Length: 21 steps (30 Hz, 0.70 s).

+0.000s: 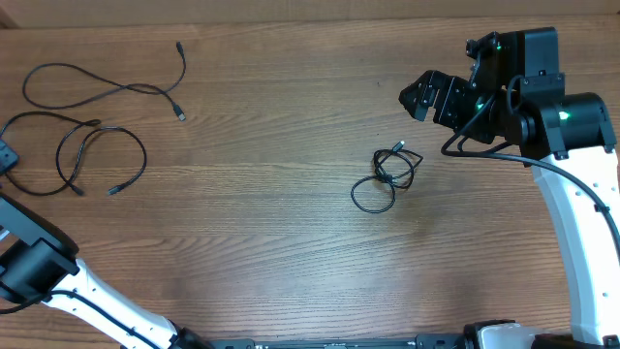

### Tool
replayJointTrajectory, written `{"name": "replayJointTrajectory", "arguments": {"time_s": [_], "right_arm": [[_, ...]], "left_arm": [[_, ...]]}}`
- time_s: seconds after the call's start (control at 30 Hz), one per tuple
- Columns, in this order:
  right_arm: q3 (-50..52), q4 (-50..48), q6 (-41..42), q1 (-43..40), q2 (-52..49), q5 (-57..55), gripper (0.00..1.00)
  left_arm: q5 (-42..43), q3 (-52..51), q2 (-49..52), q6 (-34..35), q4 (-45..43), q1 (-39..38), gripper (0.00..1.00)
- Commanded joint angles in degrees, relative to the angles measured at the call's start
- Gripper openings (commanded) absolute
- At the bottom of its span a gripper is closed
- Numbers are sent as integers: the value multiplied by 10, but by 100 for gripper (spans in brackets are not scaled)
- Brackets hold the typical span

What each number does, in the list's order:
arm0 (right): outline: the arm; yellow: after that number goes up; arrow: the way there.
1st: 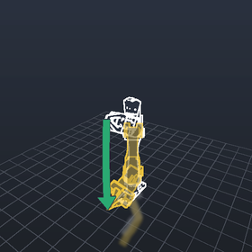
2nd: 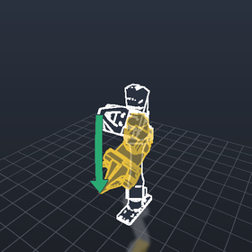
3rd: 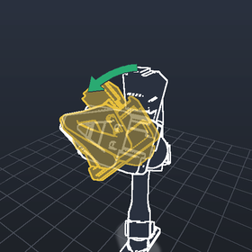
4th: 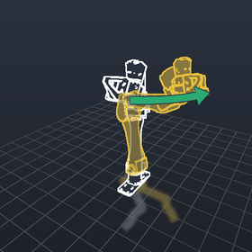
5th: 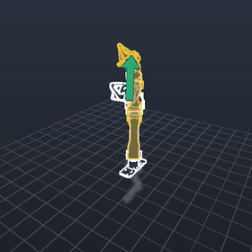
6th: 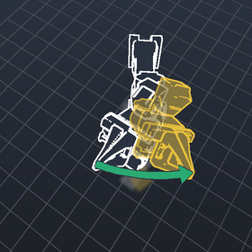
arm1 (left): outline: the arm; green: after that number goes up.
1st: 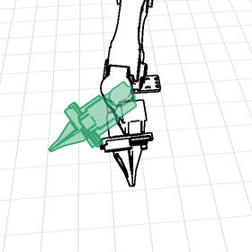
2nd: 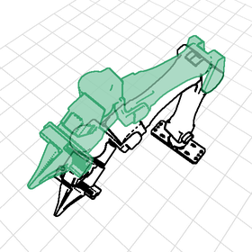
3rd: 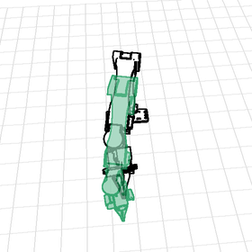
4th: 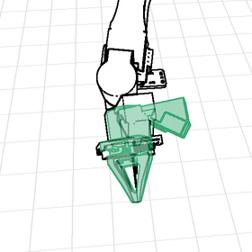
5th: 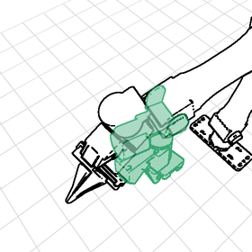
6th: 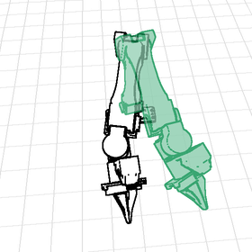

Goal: Untangle cables

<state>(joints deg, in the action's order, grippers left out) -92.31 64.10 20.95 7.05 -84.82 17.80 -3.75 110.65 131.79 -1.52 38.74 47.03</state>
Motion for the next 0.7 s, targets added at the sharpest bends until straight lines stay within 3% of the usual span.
{"name": "replayJointTrajectory", "arguments": {"time_s": [0.0, 0.27, 0.4, 0.5, 0.6, 0.67], "right_arm": [[-10, -1, 0, -3, -1, 3, 100], [-10, -2, -2, -3, -1, 0, 100], [-10, -1, -2, -3, -1, -12, 100], [-10, -1, -2, -3, -1, -12, 100], [-10, 1, -2, -3, -1, -12, 100], [-10, 3, -2, -3, -1, -12, 100]], "left_arm": [[-7, 11, -3, -2, 12, 6, 64], [22, 14, -35, 31, 30, 5, 61], [195, 20, -93, 37, 26, 5, 66], [379, 20, -142, 37, 10, 5, 82], [494, 20, -171, 76, -7, -3, 80], [499, 20, -182, 106, 4, -13, 75]]}}
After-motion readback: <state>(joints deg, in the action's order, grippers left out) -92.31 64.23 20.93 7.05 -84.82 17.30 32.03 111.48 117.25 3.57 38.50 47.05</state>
